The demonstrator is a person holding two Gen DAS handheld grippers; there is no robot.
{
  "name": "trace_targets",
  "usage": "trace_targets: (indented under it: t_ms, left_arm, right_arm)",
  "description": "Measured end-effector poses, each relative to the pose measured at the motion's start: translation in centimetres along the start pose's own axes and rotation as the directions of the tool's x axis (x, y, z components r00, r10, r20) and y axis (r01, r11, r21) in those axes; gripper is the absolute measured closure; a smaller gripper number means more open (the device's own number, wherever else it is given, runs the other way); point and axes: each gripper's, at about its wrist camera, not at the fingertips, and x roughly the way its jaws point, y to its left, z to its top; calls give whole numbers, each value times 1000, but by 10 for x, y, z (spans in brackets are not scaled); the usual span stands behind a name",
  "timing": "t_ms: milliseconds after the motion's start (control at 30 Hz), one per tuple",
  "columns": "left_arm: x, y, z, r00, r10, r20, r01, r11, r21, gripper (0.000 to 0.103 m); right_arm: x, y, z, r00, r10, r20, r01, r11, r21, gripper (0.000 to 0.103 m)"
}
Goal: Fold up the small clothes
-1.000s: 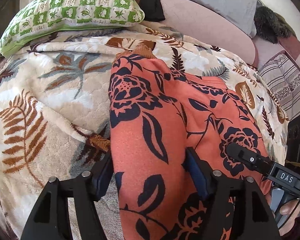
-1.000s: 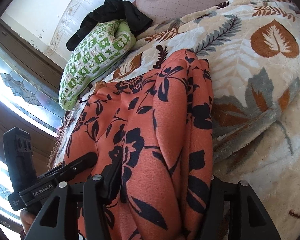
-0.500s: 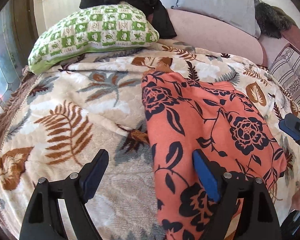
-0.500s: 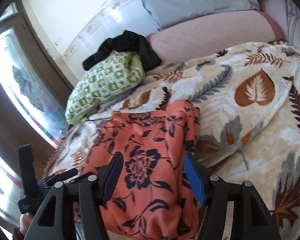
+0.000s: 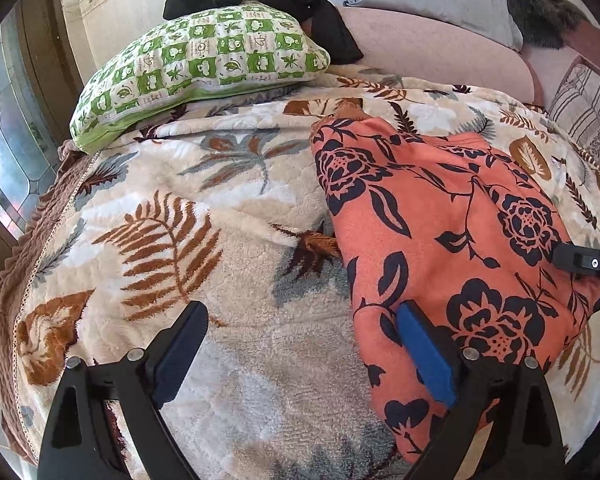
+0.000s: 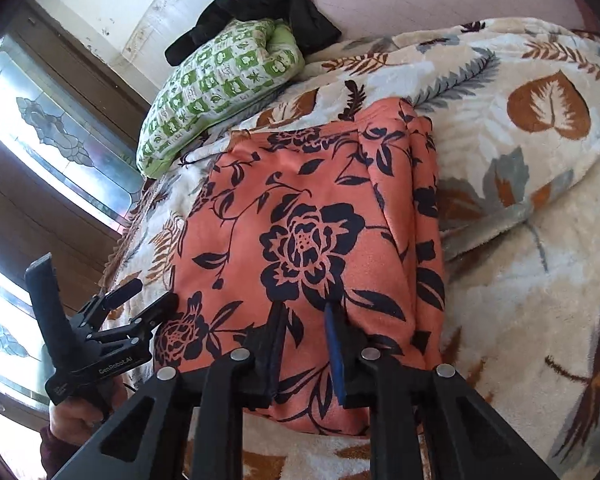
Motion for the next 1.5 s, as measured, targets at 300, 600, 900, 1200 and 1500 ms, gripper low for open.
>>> trace_targets:
  t_ms: [300, 600, 900, 1200, 1500]
  left_arm:
    - [-12, 0, -1, 996, -84, 30, 83, 996, 21, 7]
    - [-3, 11, -9, 993, -117, -17, 118, 993, 4, 7]
    - [1, 13, -12, 994, -106, -19, 106, 994, -5, 6]
    - [-6, 13, -7, 995, -96, 14, 97, 995, -29, 5]
    - [-73, -12, -3, 968, 163, 189, -148, 985, -88, 5]
  right_arm:
    - [20, 14, 77, 985, -160, 65, 160, 987, 14, 78]
    - [53, 13, 96, 975, -222, -5, 222, 972, 77, 77]
    - [109, 86, 78, 996, -34, -82, 30, 999, -41, 76]
    - [70, 72, 60, 999, -33, -39, 32, 999, -41, 76]
    - [-41, 44, -23, 974, -190, 122, 210, 961, -180, 67]
